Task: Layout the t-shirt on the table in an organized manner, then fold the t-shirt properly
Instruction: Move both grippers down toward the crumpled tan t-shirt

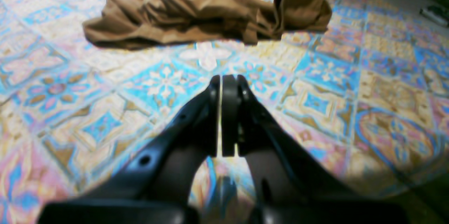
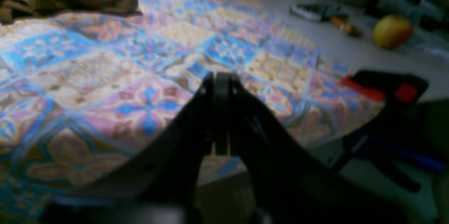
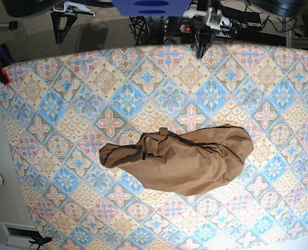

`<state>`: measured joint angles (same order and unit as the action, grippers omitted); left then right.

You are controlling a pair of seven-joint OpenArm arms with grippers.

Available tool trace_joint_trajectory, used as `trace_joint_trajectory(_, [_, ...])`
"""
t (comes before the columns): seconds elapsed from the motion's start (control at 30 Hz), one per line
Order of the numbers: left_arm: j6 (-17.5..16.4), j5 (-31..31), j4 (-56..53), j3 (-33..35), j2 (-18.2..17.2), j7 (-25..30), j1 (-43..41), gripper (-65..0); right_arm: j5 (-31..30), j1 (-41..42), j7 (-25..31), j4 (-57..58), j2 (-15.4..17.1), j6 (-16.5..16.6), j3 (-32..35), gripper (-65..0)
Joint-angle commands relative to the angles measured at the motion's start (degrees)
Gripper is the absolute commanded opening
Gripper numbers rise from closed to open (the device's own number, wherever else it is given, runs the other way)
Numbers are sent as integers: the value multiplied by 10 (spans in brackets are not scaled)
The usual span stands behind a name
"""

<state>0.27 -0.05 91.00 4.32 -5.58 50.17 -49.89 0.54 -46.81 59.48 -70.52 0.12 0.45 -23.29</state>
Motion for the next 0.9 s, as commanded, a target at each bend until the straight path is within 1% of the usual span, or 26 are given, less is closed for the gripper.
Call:
trace_joint_trajectory(0.0, [0, -4, 36, -1, 0, -5, -4, -650, -6, -8, -1, -30, 5, 0, -3, -646])
trace_joint_trajectory(0.17, [0, -4, 166, -1, -2, -161, -1, -650, -6, -19, -113, -158, 5, 1, 1, -646])
trace_joint_trajectory(0.27, [0, -4, 214, -1, -2, -238, 13, -650, -6, -19, -175, -226, 8, 1, 21, -645])
trace_joint_trajectory(0.43, [0, -4, 239, -3, -3, -352, 60, -650, -6, -17, -318, -306, 8, 1, 53, -645])
trace_joint_trajectory(0.5, [0, -3, 237, -3, -4, -388, 83, -650, -6, -16, -373, -319, 8, 1, 68, -645])
trace_joint_trajectory(0.57, [0, 0, 237, -3, -4, -426, 99, -650, -6, -15, -414, -326, 9, 1, 87, -645])
trace_joint_trajectory(0.67, [0, -1, 237, -3, -4, -455, 113, -650, -6, 2, -444, -333, 9, 1, 101, -645])
trace_joint_trajectory(0.73, [0, -2, 228, -3, -3, -468, 116, -650, -6, 22, -454, -331, 9, 1, 101, -645])
trace_joint_trajectory(0.87, [0, -3, 161, -1, -1, -476, 147, -650, -6, 53, -479, -323, 9, 1, 101, -645])
